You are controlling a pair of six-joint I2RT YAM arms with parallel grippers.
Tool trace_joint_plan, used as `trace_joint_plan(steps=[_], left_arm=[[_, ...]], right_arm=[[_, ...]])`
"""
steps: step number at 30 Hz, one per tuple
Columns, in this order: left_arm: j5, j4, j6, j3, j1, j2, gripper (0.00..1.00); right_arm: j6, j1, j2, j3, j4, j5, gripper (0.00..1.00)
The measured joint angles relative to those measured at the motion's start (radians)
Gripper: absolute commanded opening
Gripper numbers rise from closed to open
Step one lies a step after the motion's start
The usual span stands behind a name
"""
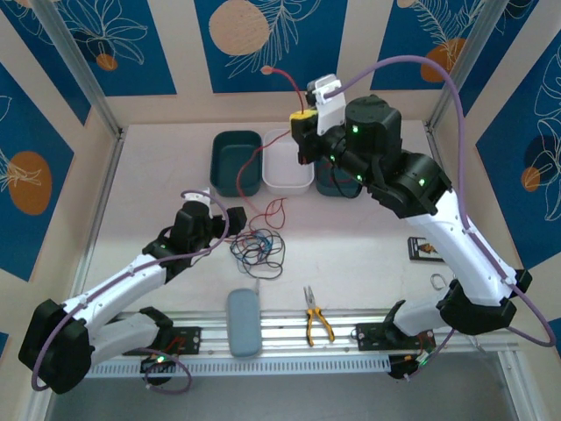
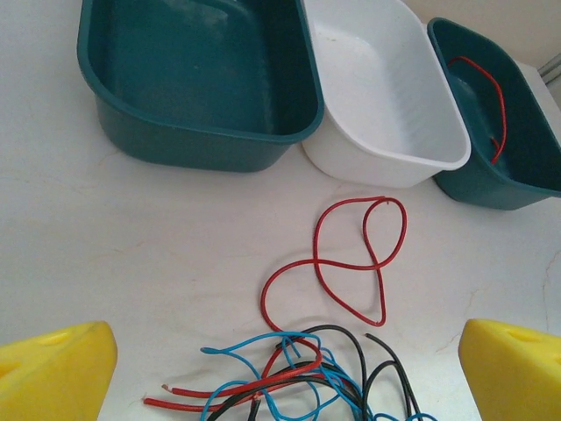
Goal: Untangle the cables
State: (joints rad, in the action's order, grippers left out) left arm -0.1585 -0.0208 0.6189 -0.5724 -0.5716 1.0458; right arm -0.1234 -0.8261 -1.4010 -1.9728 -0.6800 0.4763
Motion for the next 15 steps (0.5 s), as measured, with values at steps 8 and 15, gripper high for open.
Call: trace_joint_plan(steps=[8,15], left_arm=[[-0.011,0.003,0.000,0.017,0.000,-0.024,1.00],[-0.026,0.003,0.000,0.027,0.000,-0.032,1.00]], right_arm=[[-0.005,0.119,-0.109,-0.131,-0.084,0.026,0.00],[-0.039,0.285,-0.188,-0.193,-0.169,0.010,0.00]])
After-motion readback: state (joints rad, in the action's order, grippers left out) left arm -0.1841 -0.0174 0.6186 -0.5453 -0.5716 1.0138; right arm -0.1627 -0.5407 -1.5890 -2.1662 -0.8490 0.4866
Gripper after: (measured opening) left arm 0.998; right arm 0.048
